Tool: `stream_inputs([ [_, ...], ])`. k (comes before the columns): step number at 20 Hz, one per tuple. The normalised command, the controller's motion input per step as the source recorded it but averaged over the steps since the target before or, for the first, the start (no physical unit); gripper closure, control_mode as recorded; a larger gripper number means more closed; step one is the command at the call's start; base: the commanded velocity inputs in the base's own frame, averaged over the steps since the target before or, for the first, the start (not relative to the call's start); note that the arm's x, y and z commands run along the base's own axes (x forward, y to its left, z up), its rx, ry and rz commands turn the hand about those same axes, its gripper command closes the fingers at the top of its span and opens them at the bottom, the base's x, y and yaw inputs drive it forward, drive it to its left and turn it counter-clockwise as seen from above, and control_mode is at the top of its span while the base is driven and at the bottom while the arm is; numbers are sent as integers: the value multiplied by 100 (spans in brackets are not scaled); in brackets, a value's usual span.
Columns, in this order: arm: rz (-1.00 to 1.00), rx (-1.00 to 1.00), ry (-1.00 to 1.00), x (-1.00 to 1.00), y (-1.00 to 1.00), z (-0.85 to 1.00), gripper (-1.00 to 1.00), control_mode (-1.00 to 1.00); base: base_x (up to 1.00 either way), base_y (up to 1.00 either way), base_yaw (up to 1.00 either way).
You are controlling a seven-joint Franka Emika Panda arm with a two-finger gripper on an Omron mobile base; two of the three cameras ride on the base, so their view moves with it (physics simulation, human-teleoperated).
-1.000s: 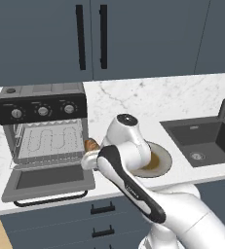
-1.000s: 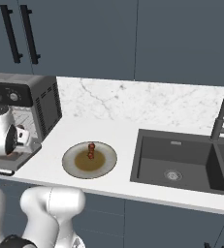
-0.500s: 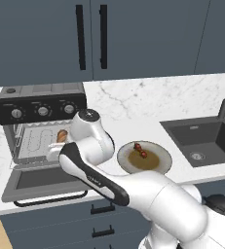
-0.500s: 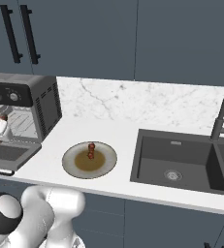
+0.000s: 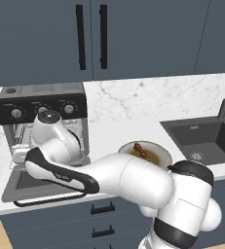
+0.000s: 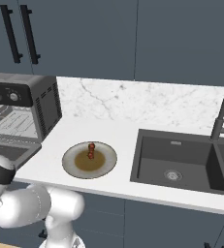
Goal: Pick up the kebab skewer and baguette bread, and place them inside the toaster oven. Close the toaster oven door and start by setting the timer.
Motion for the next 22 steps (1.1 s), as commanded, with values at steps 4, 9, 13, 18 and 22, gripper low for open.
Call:
stream_inputs([
  [4, -4, 0, 0, 42, 4, -36, 100, -100, 0, 0, 0],
  [9, -1, 0, 0, 40, 4, -12, 100, -100, 0, 0, 0],
  [13, 0, 0, 2, 18, 8, -24, 100, -100, 0, 0, 0],
  [18, 0, 0, 5, 30, 12, -33, 100, -100, 0, 0, 0],
  [22, 0, 0, 2, 49, 0, -5, 100, -100, 0, 0, 0],
])
